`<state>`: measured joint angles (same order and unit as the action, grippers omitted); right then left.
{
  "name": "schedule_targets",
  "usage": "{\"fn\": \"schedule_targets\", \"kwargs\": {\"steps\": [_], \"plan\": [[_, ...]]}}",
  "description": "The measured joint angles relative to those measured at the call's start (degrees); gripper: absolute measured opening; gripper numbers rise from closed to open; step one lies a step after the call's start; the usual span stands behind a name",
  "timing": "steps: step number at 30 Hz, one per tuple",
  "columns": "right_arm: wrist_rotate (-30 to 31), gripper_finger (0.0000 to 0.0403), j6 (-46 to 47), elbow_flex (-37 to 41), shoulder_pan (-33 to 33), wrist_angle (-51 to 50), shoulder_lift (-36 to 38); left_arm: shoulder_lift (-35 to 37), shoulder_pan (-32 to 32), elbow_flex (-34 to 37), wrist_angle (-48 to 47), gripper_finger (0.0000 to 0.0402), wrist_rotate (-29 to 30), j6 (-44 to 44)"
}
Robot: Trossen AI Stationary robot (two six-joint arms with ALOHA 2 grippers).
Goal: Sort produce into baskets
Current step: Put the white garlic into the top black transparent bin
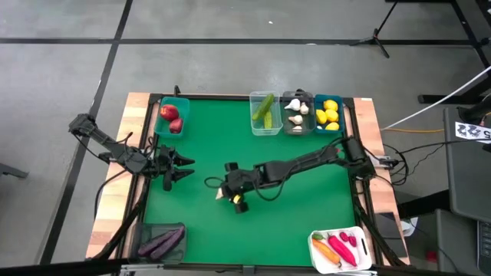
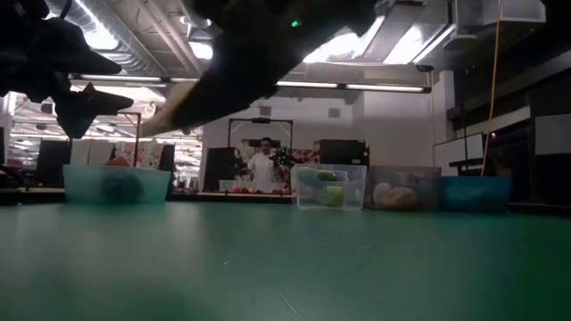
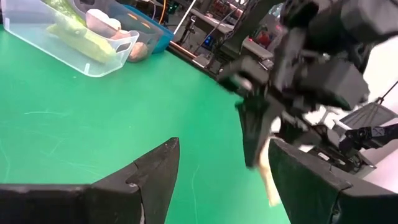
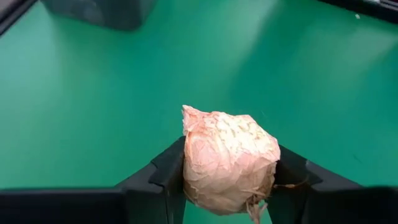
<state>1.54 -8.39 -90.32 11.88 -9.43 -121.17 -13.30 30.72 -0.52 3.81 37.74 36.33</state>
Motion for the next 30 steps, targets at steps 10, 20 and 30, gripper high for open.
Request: {"fn": "schedule_targets", "kwargs": {"steps": [10, 20, 30], "plan": [[-1.79, 0.0166, -2.44, 9.81, -5.62, -12.09, 15.86, 0.02, -0.01, -0.02, 0.0, 0.024, 0.0, 0.84], [12.35, 0.0166, 1.94, 35.72, -13.95, -9.82, 46.66, -0.17, -0.02, 0.0, 0.0, 0.024, 0.02, 0.29], [39.31, 0.0166, 5.24, 48.08, -27.62, -6.93, 67.53, -0.24, -0.02, -0.01, 0.0, 0.024, 0.72, -0.14]]}}
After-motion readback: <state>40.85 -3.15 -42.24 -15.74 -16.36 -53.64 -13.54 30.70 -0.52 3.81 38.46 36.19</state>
